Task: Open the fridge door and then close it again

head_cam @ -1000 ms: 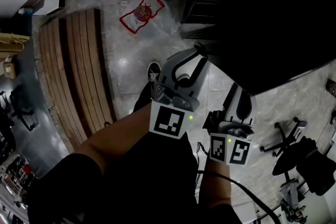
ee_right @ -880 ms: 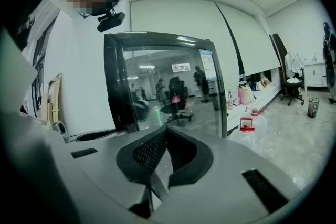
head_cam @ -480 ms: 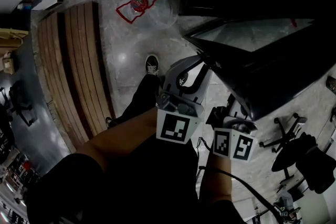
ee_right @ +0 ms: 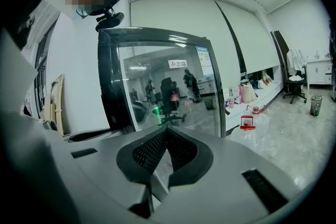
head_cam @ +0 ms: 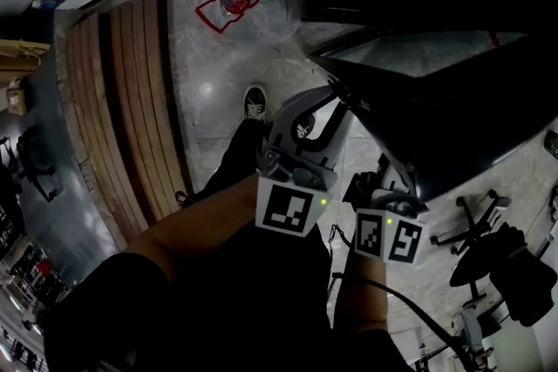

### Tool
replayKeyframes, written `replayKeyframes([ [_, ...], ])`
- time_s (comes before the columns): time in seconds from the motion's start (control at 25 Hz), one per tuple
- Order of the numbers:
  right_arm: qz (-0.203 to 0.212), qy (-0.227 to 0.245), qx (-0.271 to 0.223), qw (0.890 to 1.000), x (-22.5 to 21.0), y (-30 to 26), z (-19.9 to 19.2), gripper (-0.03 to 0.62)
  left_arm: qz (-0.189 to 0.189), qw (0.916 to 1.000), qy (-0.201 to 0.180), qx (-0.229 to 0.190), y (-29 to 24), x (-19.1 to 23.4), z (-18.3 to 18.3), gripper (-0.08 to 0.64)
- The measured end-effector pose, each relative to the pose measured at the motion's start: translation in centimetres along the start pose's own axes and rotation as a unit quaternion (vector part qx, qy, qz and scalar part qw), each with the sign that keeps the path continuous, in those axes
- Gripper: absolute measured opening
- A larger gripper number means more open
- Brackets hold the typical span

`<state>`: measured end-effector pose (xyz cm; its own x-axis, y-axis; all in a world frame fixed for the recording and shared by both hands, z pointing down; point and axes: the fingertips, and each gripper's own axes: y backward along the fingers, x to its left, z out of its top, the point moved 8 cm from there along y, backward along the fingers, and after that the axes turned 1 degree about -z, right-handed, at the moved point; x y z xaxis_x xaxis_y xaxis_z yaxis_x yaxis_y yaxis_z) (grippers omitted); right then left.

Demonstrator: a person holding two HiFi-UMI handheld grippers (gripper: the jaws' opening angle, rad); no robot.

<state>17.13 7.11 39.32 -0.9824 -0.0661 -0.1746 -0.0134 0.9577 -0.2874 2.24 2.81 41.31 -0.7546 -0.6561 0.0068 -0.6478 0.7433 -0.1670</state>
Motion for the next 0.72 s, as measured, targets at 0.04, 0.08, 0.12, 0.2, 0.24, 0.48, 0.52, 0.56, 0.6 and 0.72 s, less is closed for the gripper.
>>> replayKeyframes([
  [0.04, 0.001, 0.000, 0.001, 1.000, 0.0, -0.1, 0.0, 0.015, 0.000, 1.0000, -0.001, 0.000, 0.0, 0.0, 0.0, 0.061],
  [0.08, 0.002, 0.000, 0.001, 1.000, 0.0, -0.1, 0.0, 0.015, 0.001, 1.0000, -0.001, 0.000, -0.1, 0.1, -0.1, 0.061],
  [0.12, 0.003, 0.000, 0.002, 1.000, -0.1, -0.1, 0.0, 0.015, 0.001, 1.0000, 0.000, 0.001, -0.1, 0.1, -0.1, 0.061],
  [0.2, 0.004, 0.000, 0.002, 1.000, -0.1, -0.3, -0.1, 0.015, 0.002, 1.0000, 0.001, 0.000, -0.2, 0.1, -0.1, 0.061],
  [0.24, 0.005, 0.000, 0.002, 1.000, -0.1, -0.4, -0.1, 0.015, 0.001, 1.0000, 0.000, 0.000, -0.2, 0.2, 0.0, 0.061],
  [0.48, 0.011, -0.006, 0.003, 1.000, 0.4, -0.7, 0.1, 0.015, 0.001, 1.0000, -0.008, -0.005, -0.5, 1.3, 0.0, 0.063],
  [0.52, 0.012, -0.005, 0.003, 1.000, 0.5, -0.9, 0.1, 0.015, 0.001, 1.0000, -0.008, -0.005, -0.6, 1.6, 0.0, 0.064],
  [0.56, 0.012, -0.005, 0.003, 1.000, 0.7, -1.0, 0.1, 0.015, 0.002, 0.9999, -0.008, -0.006, -0.8, 2.0, -0.1, 0.066],
  [0.6, 0.013, -0.005, 0.004, 1.000, 0.8, -1.3, 0.1, 0.015, 0.003, 0.9999, -0.008, -0.006, -1.0, 2.4, -0.1, 0.067],
  [0.72, 0.014, -0.005, 0.005, 1.000, 1.2, -1.9, 0.1, 0.015, 0.002, 0.9999, -0.010, -0.007, -1.6, 3.8, -0.2, 0.071],
])
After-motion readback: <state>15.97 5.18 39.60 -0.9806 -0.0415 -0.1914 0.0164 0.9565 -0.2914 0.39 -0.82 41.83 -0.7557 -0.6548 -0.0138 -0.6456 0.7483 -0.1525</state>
